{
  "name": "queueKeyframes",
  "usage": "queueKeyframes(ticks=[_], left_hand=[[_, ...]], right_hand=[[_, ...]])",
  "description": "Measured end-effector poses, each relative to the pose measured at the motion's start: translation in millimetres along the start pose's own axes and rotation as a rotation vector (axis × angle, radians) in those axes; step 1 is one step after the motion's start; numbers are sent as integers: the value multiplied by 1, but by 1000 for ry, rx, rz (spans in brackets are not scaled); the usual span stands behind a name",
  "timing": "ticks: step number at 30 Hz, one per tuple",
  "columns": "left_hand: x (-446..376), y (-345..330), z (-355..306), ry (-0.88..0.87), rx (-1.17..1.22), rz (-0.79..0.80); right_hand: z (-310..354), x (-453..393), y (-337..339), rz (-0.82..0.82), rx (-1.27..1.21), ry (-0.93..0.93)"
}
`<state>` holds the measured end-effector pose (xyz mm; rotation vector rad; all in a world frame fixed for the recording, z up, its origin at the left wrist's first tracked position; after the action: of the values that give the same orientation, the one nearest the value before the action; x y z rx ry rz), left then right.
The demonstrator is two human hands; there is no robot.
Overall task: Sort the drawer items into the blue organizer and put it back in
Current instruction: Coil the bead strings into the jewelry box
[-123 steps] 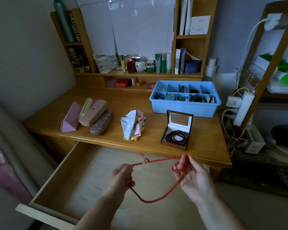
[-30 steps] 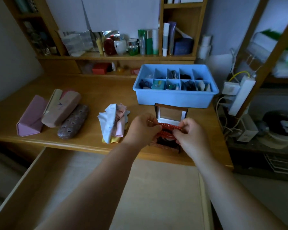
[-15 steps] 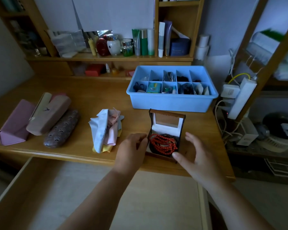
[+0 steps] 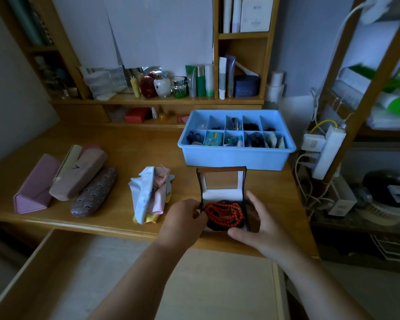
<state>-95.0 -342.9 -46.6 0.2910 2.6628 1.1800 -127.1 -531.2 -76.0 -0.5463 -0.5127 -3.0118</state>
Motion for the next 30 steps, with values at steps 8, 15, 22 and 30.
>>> queueKeyframes(ticks=[8,15,22,30], left_hand=[[56,28,-27,-7,7,-194],[86,36,-51,389,796,-166],[102,29,-52,337,638,-177],[105,30,-41,401,486,-183]], right_hand=[[27,30,-40,36,-577,-189],[44,59,-49,55,-553,-135],[40,76,-54,-4,-413,-137],[30,79,-65,34,-439,-175]])
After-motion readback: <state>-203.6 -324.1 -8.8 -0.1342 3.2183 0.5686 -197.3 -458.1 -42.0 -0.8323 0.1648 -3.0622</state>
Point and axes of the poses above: each hand's wrist, its own x-axis away from the middle knuckle, its own y-axis out of the back of the hand, z = x × y, the point moved 2 cm from there along -x, towards the middle knuckle, and after that the axes turned 13 degrees about -y, right-handed, at the moved point
